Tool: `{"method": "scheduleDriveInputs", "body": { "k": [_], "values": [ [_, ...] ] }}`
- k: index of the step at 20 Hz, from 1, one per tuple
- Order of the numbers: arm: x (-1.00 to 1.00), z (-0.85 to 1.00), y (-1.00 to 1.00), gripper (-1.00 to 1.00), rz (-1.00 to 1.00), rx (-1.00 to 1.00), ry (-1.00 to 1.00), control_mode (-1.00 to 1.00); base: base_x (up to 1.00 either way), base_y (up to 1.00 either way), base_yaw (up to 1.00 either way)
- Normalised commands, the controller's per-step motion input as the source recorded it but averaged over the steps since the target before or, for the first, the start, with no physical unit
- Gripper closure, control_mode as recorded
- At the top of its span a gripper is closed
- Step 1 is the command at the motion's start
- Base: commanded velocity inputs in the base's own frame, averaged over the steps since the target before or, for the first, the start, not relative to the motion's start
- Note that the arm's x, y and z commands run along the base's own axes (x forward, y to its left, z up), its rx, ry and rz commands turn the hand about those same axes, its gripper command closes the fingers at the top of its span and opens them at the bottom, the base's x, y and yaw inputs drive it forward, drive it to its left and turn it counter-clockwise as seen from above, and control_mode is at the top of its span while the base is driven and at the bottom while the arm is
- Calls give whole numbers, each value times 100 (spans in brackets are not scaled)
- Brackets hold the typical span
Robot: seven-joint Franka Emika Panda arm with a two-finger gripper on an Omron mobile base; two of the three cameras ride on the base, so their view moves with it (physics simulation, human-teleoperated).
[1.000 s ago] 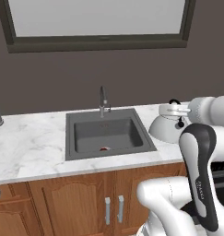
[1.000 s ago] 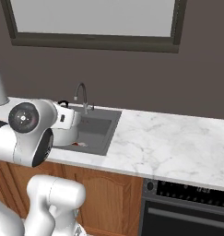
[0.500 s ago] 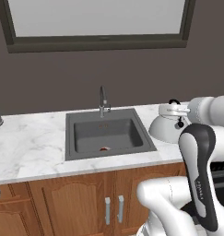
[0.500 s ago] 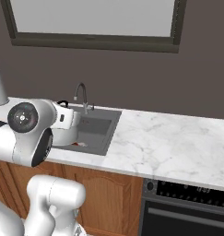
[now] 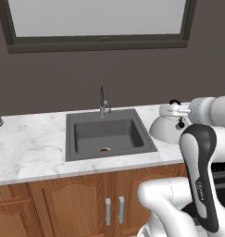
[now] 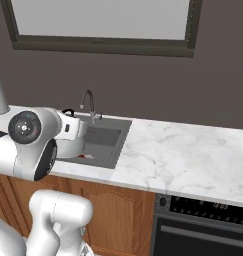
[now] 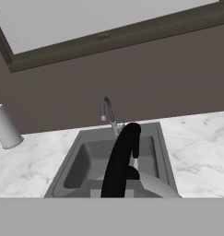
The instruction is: Open the cabinet, pick the kettle from the cabinet, and place it in the sink.
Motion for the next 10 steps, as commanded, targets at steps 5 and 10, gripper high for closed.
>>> {"method": "scheduleDriveInputs", "body": {
  "k": [5,10],
  "values": [
    [0,0,0,100,0,0,0,-100,0,0,0],
    [0,0,0,100,0,0,0,-100,0,0,0]
  ]
}}
